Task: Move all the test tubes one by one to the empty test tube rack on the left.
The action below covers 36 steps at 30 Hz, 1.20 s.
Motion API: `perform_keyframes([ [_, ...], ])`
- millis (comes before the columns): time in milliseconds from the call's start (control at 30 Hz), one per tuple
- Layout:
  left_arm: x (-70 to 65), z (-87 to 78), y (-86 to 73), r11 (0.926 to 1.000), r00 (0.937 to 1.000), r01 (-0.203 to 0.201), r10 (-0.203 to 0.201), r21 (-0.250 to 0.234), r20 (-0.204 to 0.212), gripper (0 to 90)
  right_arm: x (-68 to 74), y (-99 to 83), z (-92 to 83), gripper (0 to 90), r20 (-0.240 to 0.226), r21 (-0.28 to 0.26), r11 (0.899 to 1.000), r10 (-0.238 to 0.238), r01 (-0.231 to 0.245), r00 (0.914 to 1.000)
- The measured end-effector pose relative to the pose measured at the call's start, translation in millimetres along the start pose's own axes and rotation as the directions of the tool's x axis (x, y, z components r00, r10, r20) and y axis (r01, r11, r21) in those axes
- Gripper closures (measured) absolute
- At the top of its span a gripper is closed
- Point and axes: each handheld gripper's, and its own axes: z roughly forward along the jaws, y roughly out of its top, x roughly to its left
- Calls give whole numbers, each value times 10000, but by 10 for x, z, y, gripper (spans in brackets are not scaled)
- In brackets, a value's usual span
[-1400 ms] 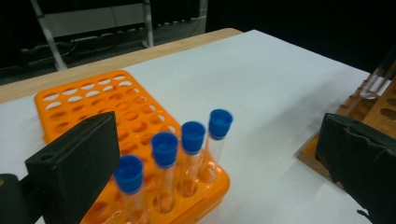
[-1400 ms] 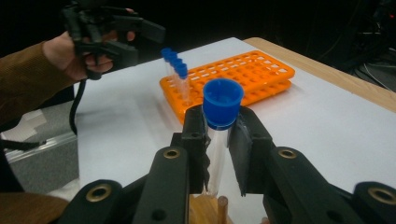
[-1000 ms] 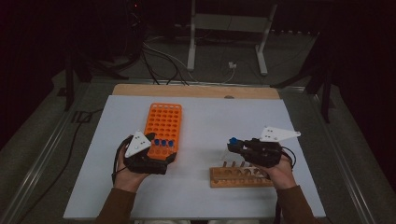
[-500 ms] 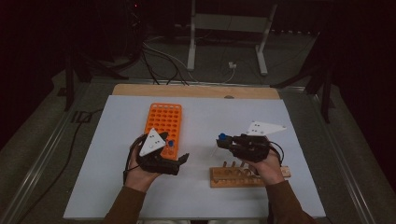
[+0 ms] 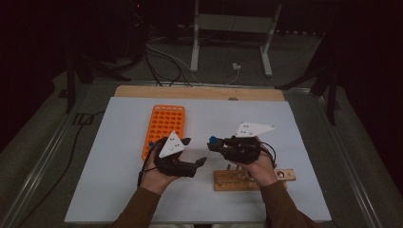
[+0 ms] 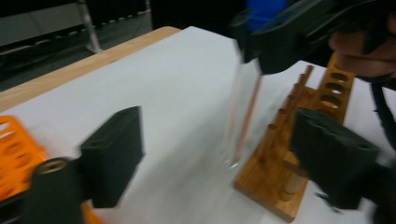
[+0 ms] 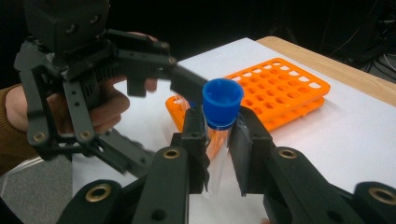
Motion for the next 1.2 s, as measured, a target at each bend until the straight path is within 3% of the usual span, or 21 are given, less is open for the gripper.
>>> perform_keyframes([
  [200, -27, 63, 7, 9999, 9989, -69, 73, -96, 455, 500, 38, 4, 47, 763, -122, 45, 9999, -115, 115, 9999],
  [367, -37, 78, 9, 9998, 9977, -180, 187, -114, 652, 651, 61, 6, 64, 763, -198, 99, 9997, -232, 234, 9995],
  [500, -35, 72, 9, 9997, 9971, -195, 204, -139, 730, 718, 71, 6, 68, 763, -257, 121, 9996, -265, 268, 9993],
  [800, -31, 56, 0, 9995, 9960, -216, 233, -215, 862, 777, 83, 7, 83, 760, -385, 117, 9994, -323, 327, 9987],
  [967, 6, 38, -23, 9998, 9973, -121, 133, -168, 715, 778, 63, 8, 56, 538, -525, 15, 9997, -239, 240, 9983],
  [1067, 46, 11, -45, 9998, 9984, 95, -85, -186, 551, 778, 35, 2, 19, 391, -335, -84, 9999, -91, 88, 9994],
  [1200, 98, -38, -72, 9993, 9989, 293, -285, -224, 377, 778, -13, -19, -26, 267, -21, -16, 10000, 61, -61, 10000],
])
